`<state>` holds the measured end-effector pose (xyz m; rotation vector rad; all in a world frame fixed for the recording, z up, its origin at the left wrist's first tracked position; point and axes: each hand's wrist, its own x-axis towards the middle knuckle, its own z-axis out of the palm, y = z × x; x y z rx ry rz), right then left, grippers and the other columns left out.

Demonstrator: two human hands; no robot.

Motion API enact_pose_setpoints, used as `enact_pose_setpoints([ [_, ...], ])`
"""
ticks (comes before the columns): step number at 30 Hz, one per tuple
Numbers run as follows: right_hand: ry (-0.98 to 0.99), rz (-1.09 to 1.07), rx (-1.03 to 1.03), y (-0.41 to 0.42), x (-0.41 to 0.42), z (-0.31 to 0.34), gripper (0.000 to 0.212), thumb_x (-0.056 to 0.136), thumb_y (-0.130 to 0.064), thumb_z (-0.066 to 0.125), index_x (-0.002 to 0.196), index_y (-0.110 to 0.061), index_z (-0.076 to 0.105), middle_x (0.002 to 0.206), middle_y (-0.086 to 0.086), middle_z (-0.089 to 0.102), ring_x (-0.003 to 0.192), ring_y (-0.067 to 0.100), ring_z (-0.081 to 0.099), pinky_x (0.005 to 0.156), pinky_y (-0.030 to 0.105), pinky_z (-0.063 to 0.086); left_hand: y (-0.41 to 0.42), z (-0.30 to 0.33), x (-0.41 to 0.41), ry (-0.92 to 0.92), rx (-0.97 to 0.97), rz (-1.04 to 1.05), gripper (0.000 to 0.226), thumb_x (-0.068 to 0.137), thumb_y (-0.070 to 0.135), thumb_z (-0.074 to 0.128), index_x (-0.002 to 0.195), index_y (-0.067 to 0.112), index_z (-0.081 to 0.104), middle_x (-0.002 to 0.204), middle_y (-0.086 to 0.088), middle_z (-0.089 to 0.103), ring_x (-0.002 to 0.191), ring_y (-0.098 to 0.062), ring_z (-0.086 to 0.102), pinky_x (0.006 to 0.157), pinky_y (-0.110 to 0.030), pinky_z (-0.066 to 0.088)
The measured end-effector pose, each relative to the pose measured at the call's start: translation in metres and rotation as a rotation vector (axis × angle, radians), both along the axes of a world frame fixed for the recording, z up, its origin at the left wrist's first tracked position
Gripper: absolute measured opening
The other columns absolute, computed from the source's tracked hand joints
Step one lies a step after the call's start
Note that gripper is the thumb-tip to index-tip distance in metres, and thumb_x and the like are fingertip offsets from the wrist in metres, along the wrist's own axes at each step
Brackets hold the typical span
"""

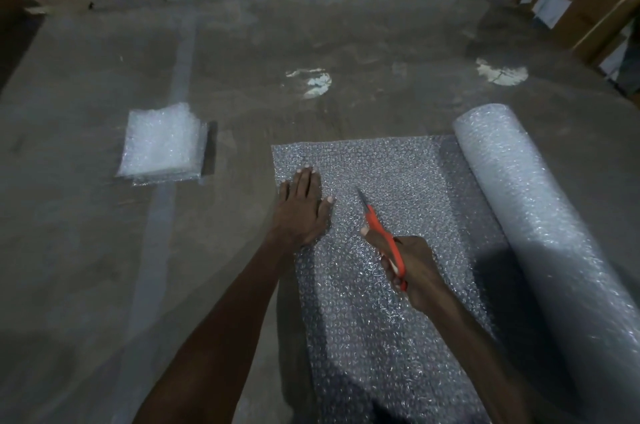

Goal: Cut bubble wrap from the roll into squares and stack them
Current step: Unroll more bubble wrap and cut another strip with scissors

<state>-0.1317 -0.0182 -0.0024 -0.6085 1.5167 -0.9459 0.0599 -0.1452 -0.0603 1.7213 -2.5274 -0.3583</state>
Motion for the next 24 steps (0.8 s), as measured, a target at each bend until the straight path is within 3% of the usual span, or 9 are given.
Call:
enact_pose_setpoints([
  [8,0.005,0.009,-0.004,-0.005,-0.001,0.0,0.039,0.079,-0.035,0.085,0.065,-0.006,0.063,0.051,0.007,0.053,0.033,0.013,0.04,0.035,0.02,0.031,0.0,-0.001,0.0,0.027,-0.006,0.001,0.068,0.106,0.049,0.017,0.159,0.006,0.007,0.167,-0.014,0.003,0.154,-0.027,-0.002,0.124,-0.047,0.001],
  [24,0.032,0.021,-0.017,-0.017,0.001,-0.002,0.039,0.079,-0.038,0.084,0.07,-0.004,0.066,0.052,0.004,0.056,0.036,0.013,0.042,0.037,0.021,0.031,0.0,-0.001,0.002,-0.003,-0.024,-0.01,0.073,0.103,0.054,0.009,0.159,0.007,0.007,0.167,-0.014,0.002,0.154,-0.028,-0.001,0.123,-0.047,0.001],
])
